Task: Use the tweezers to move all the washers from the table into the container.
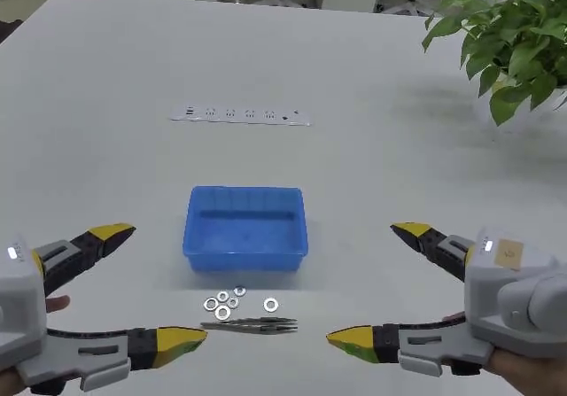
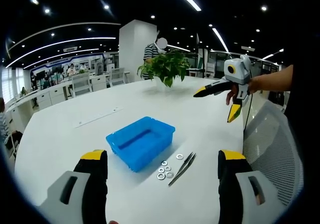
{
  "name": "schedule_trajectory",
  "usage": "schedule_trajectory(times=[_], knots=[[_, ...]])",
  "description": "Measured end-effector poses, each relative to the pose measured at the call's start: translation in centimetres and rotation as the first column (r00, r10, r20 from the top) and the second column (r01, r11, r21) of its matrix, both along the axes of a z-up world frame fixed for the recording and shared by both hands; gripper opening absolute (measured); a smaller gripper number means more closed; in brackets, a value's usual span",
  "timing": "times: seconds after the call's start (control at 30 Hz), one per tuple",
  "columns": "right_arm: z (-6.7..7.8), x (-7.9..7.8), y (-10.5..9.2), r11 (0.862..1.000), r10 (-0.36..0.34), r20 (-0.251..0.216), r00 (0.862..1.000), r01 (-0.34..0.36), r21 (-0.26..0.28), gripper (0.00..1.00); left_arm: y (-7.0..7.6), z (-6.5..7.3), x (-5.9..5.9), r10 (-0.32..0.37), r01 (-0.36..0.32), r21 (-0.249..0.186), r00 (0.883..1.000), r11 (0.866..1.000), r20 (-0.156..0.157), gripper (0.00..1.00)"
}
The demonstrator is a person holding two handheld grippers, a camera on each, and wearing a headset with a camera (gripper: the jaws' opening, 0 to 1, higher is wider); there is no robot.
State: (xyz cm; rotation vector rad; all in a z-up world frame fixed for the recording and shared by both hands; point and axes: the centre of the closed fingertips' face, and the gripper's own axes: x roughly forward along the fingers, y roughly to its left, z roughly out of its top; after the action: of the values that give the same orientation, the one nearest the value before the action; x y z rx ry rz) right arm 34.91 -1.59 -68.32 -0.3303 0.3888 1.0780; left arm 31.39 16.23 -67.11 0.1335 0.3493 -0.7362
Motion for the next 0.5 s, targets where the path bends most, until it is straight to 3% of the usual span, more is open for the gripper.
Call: schedule_trajectory(times=[0.5], knots=[[-0.1,-0.01,-0.19,1.0,0.006,-0.001,1.0,-0.006,-0.006,0.98,-0.1,-0.03,0.08,-0.002,0.002,0.0,1.0,1.0,-0.002,0.97]])
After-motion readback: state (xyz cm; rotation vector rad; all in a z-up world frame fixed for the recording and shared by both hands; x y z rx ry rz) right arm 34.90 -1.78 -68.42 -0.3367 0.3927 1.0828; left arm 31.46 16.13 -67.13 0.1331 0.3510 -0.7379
